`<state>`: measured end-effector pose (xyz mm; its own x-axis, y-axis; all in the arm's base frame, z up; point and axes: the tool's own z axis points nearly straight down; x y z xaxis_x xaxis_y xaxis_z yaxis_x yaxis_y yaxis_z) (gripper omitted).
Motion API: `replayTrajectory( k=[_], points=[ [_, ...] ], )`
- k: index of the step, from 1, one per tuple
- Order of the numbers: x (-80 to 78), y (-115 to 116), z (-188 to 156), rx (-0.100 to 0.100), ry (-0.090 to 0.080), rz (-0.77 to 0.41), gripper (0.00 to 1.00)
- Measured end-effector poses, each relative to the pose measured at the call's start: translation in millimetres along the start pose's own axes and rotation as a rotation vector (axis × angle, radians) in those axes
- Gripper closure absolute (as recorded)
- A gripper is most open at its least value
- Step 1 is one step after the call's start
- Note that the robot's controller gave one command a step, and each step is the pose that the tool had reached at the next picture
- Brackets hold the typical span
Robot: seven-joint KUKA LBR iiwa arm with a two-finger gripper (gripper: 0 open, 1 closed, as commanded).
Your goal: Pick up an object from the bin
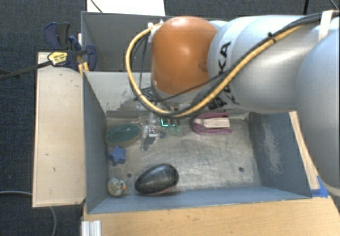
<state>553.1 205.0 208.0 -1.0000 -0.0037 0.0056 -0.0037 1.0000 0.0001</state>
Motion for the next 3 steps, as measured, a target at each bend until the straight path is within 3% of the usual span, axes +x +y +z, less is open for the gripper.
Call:
replayTrajectory(
  k=[1, 2, 3],
  points=[
    [-33.3, 36.7, 113.0, -0.003, -0.015, -0.025, 0.0],
    [-41.7, 45.2, 104.4, -0.003, -0.012, 0.115, 0.0],
    [-40.1, 31.2, 100.0, -0.001, -0.006, 0.231, 0.0]
  ],
)
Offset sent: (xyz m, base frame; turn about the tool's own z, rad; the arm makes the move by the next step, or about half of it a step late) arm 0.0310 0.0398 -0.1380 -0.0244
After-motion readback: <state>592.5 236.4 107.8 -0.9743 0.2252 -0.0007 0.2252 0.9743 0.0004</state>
